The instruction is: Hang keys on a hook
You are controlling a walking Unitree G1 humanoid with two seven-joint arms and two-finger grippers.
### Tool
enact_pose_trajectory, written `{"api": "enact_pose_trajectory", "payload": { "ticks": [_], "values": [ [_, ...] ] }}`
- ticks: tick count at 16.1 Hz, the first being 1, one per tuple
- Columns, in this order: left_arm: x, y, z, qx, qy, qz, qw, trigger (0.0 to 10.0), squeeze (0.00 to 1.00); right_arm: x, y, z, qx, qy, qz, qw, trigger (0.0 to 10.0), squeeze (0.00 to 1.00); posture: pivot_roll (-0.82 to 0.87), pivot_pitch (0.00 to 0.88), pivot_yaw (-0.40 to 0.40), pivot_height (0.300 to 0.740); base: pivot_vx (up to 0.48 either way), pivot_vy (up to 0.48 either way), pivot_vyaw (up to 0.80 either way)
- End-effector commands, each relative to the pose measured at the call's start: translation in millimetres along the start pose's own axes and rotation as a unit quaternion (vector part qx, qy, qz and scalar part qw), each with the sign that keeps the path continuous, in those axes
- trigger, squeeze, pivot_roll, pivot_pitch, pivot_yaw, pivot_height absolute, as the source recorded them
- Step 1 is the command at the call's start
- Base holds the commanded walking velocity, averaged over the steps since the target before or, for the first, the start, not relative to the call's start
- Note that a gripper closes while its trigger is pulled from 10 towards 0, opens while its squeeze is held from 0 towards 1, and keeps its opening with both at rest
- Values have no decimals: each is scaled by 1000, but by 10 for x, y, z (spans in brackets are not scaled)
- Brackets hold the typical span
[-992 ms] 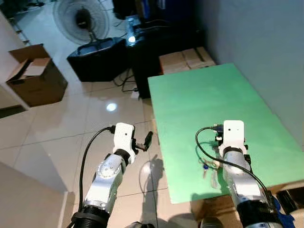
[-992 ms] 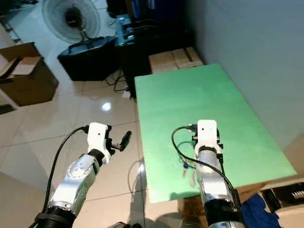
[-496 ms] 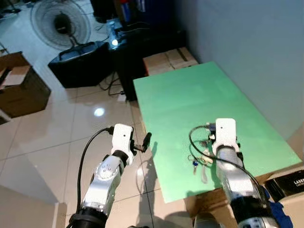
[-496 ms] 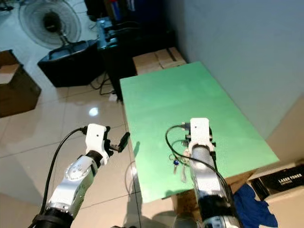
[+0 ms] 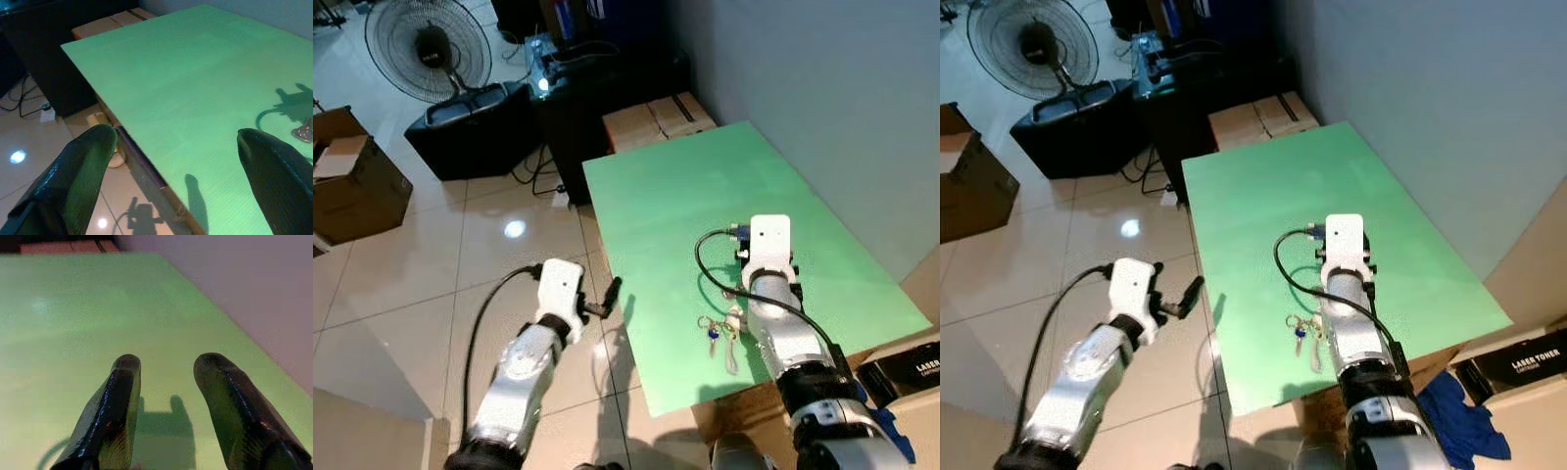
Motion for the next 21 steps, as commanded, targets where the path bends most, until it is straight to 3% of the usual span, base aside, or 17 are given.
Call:
{"api": "enact_pose_trajectory", "payload": {
  "ticks": [1, 8, 13, 21],
  "values": [
    [-21, 79, -94, 11, -8, -10, 1000, 10000, 0, -20, -16, -55, 7, -10, -5, 1000, 10000, 0, -239, 120, 206, 740, 0, 0, 0],
    [-31, 218, -108, 23, -8, -16, 1000, 10000, 0, -175, -34, -199, 49, -14, -36, 998, 10000, 0, -200, 160, 185, 740, 0, 0, 0],
    [-50, 318, -145, 32, -8, -24, 999, 10000, 0, -402, 75, -312, 71, -9, -69, 995, 10000, 0, -177, 192, 181, 740, 0, 0, 0],
    [-57, 302, -91, 30, -4, -29, 999, 10000, 0, -559, 124, -273, 62, -1, -93, 994, 10000, 0, -187, 183, 178, 740, 0, 0, 0]
  ]
}}
Point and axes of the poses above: a point about 5 cm out from each wrist's last joint towards the gripper, its own y axis pointing back from the gripper into the wrist, its own x axis along the axis of the wrist's last joint, z = x × y, the point moved 2 cm from there along -y, pointing out of the wrist towards the gripper, and after that the axes turned 8 degrees about y, right-handed, at the moved point
